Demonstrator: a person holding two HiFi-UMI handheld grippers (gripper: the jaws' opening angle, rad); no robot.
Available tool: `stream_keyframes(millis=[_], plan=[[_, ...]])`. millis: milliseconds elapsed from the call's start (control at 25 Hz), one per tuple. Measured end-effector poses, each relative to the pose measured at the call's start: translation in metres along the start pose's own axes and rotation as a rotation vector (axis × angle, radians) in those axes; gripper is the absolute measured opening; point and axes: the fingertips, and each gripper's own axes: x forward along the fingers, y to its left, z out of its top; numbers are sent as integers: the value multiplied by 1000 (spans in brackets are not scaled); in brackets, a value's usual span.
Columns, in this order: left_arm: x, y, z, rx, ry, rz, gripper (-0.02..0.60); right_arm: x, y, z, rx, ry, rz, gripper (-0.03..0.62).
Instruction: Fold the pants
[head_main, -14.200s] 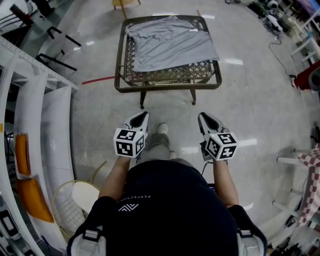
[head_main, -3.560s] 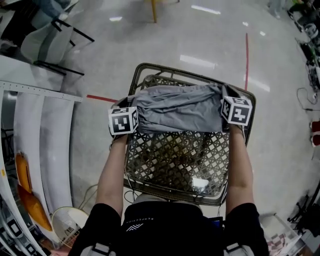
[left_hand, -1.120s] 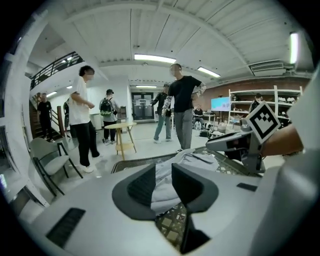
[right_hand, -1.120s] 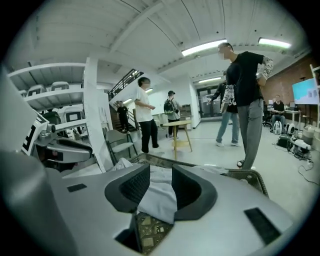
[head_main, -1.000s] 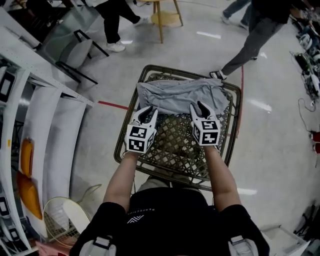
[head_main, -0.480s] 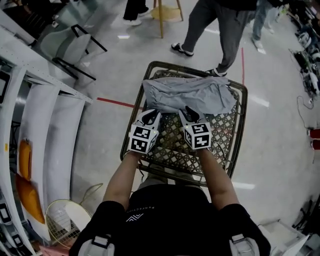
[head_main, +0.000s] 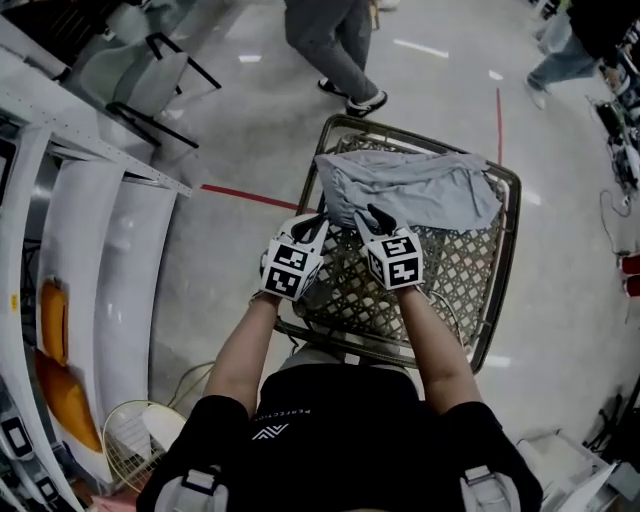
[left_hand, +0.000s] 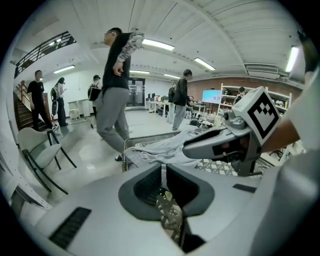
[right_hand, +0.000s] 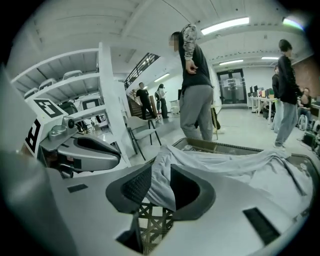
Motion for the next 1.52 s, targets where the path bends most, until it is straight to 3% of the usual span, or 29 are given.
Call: stream_keyframes(millis=[360,720,960,1120,1240,1520], plan=[[0,39,-17,-9,20,-17,37,48,30,-13,-7,82,32,123],[3,60,-26,-26,28,-17,37,87,32,-49,-45,251,18,207],[3,69,-29,-32,33,-14,37,96,24,-63,-17,310,-24,206],[5,70,-34,-33,45,-19,37,96,23,-64,-84,342,-48,204],[9,69,-36,-26,54,-28,37,95,18,-65,-88,359,-67,156],[19,61,-27,-5,32,-90,45,81,20,-67,3,377,3,130]])
